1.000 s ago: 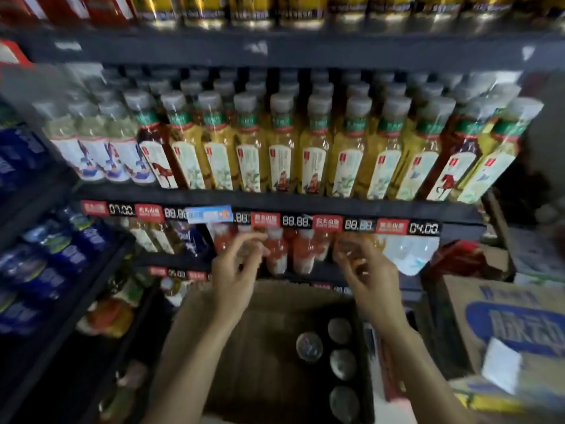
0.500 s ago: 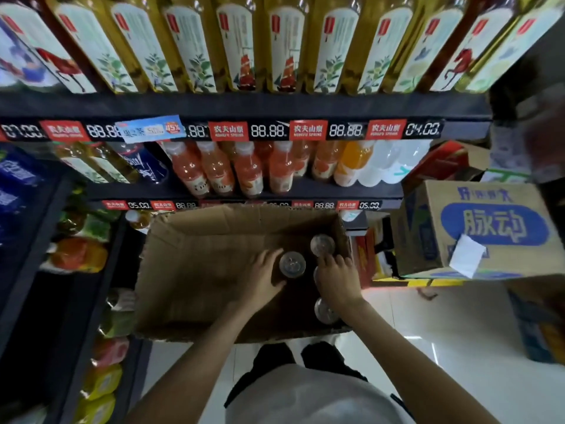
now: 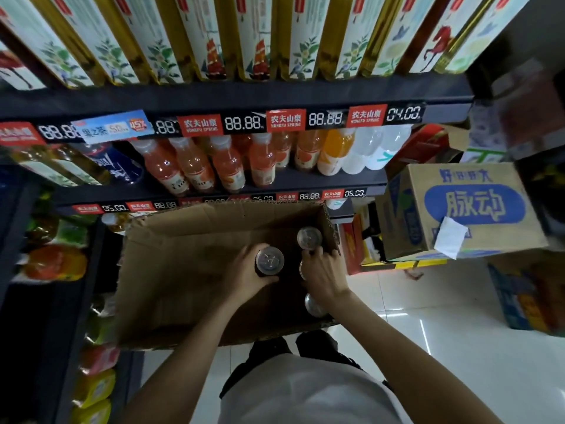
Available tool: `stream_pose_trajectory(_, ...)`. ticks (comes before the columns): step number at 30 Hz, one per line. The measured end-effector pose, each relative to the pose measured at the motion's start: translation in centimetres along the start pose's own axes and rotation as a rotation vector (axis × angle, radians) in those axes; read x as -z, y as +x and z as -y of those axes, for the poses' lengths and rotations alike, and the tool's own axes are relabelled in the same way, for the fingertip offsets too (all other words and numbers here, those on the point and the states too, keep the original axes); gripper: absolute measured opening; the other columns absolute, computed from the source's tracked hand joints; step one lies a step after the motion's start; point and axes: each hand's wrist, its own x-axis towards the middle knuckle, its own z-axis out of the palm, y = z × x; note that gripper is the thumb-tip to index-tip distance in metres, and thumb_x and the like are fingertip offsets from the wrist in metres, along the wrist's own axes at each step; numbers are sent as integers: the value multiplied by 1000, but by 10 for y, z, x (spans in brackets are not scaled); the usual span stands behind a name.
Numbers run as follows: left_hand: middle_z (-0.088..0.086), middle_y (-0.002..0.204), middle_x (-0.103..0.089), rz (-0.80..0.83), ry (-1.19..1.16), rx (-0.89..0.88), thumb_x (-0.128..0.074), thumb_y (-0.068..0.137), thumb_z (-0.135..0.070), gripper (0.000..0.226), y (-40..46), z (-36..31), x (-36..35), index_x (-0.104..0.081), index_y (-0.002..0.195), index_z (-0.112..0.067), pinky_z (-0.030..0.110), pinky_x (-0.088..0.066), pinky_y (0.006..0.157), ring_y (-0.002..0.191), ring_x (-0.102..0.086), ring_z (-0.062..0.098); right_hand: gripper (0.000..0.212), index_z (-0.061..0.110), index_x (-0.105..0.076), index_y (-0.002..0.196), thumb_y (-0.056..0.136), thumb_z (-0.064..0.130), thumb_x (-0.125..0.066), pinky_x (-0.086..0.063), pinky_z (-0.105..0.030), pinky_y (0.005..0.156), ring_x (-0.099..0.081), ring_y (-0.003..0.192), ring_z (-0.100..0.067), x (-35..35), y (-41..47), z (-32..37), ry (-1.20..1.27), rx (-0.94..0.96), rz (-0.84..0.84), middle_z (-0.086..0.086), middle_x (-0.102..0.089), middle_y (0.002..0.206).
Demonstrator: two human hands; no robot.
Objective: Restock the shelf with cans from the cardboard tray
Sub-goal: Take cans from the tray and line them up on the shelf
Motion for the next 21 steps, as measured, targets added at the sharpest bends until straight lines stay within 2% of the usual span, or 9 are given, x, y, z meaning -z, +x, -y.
stream_pose_trajectory(2,-18,112,-55,-67,-133,38,-83,62,-38,61,-11,-3,15,-51,113,-40,21,-40,84,106,-50,4,48,11,-39,130,88,25,-57,-45,-35,78,-61,97,-31,20,-14,-3,152,-23,15,-16,-47,125)
stream_pose_trajectory(5,-20,112,-54,-170,-333,101,-84,59,-40,61,-27,-15,41,-47,107,-49,26,-40,90,110,-49,6,61,22,-43,130,77,36,-70,-44,-30,76,-57,102,-27,54,-30,-22,452,-71,-50,-8,-47,121)
stream_pose_trajectory(7,-16,116,-56,-215,-473,129,-82,54,-49,65,-35,-32,61,-50,111,-45,28,-40,93,112,-50,7,60,26,-53,123,69,35,-77,-42,-22,71,-57,99,-21,73,-35,-39,774,-65,-71,-5,-53,115)
stream_pose_trajectory(10,-17,109,-59,-325,-740,165,-78,54,-45,69,-39,-63,92,-55,117,-30,22,-42,86,109,-54,8,54,23,-57,117,69,21,-81,-46,-9,65,-57,96,-13,106,-40,-54,1257,-2,-22,0,-59,109)
stream_pose_trajectory(12,-16,109,-62,-380,-839,129,-79,46,-59,83,-40,-83,112,-56,119,-26,19,-42,81,106,-56,3,56,19,-56,117,65,18,-78,-49,-10,62,-58,97,-11,127,-41,-59,1505,64,36,0,-60,108)
stream_pose_trajectory(14,-17,106,-66,-411,-873,62,-75,37,-74,90,-41,-101,132,-60,114,-30,19,-43,80,98,-60,-4,60,20,-58,117,59,26,-76,-52,-17,69,-61,102,-17,144,-37,-62,1601,110,29,-2,-62,112)
stream_pose_trajectory(16,-17,102,-69,-419,-858,-1,-72,38,-76,81,-40,-120,151,-63,106,-33,22,-44,81,95,-63,-4,62,23,-62,114,54,35,-77,-51,-23,76,-62,106,-20,163,-33,-62,1667,153,-2,-3,-63,115)
stream_pose_trajectory(18,-13,104,-68,-450,-822,-67,-73,45,-70,76,-39,-140,171,-63,108,-29,25,-46,83,97,-63,1,55,24,-64,110,58,34,-77,-51,-30,78,-62,106,-23,184,-31,-62,1667,192,-73,-4,-65,114)
stream_pose_trajectory(21,-14,95,-68,-517,-802,-162,-68,54,-58,51,-39,-173,201,-64,97,-30,23,-47,74,91,-62,2,46,20,-64,110,65,26,-72,-50,-38,79,-63,100,-24,224,-33,-66,1618,263,-196,-1,-69,105)
